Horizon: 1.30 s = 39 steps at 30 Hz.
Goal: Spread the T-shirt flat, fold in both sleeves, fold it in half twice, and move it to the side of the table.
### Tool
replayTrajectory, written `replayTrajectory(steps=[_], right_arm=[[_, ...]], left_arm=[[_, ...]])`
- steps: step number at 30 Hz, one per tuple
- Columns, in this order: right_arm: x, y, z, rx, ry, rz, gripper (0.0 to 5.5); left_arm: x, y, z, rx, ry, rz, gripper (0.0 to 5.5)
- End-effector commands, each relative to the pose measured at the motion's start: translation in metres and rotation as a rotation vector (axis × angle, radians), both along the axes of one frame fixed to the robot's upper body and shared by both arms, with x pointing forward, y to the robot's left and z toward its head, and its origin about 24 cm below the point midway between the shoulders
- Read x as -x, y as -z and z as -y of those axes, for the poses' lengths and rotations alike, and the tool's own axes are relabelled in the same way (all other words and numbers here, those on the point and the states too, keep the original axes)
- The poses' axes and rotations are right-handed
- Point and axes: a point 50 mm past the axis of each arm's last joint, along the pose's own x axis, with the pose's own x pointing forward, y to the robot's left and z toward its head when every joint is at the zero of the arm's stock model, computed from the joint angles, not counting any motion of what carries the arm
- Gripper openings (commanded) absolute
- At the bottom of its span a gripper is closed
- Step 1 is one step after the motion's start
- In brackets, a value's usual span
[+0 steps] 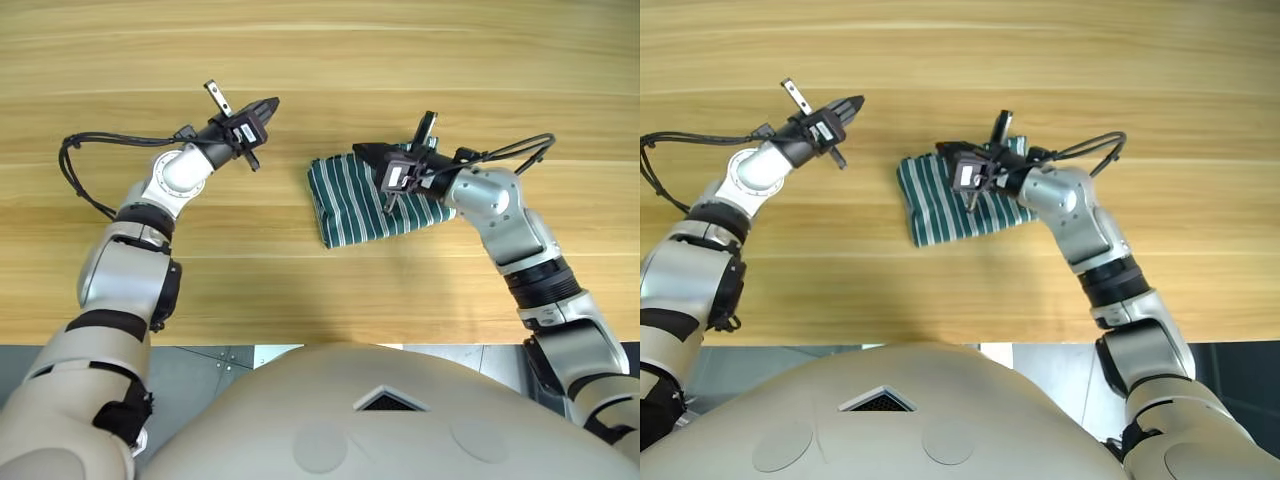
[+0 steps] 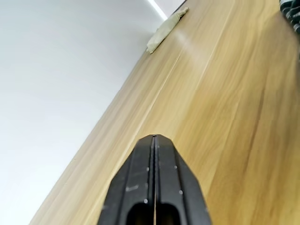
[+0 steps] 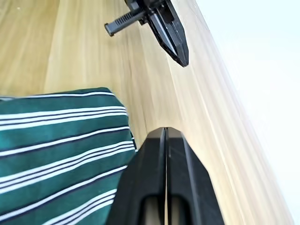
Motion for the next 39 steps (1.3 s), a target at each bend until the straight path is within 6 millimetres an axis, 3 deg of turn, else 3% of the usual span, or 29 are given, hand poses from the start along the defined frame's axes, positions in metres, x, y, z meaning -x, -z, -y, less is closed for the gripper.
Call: replayTrajectory(steps=[1,6,13,15,19,23,26,33,36,39], right_arm=[[0.006,0.007,0.0,0.036,-0.04,-0.048,0.04],[0.02,0.037,-0.001,0.175,-0.161,-0.169,0.04],[0.013,0.059,0.001,0.157,-0.191,-0.315,0.04],[0.001,0.065,0.004,0.097,-0.123,-0.362,0.04],[-0.045,0.084,0.03,-0.033,0.351,-0.449,0.04],[-0.059,0.095,0.079,-0.168,0.926,-0.508,0.04],[-0.041,0.108,0.124,-0.221,1.288,-0.503,0.04],[0.016,0.124,0.199,-0.208,1.716,-0.441,0.04],[0.028,0.124,0.214,-0.215,1.788,-0.422,0.04],[0.027,0.121,0.217,-0.242,1.785,-0.4,0.04]], left_arm=[[0.004,0.0,-0.005,0.038,-0.004,0.003,0.0],[0.004,-0.001,-0.005,0.056,-0.014,-0.002,0.0],[0.004,0.001,-0.004,0.062,-0.017,-0.012,0.0],[0.005,0.002,-0.004,0.064,-0.02,-0.015,0.0],[0.008,0.005,-0.005,0.08,-0.029,-0.026,0.0],[0.014,0.01,-0.009,0.135,-0.061,-0.046,0.0],[0.02,0.017,-0.01,0.21,-0.091,-0.084,0.0],[0.025,0.028,-0.019,0.45,-0.252,-0.168,0.0],[0.025,0.033,-0.025,0.531,-0.339,-0.201,0.0],[0.026,0.036,-0.028,0.603,-0.396,-0.218,0.0]])
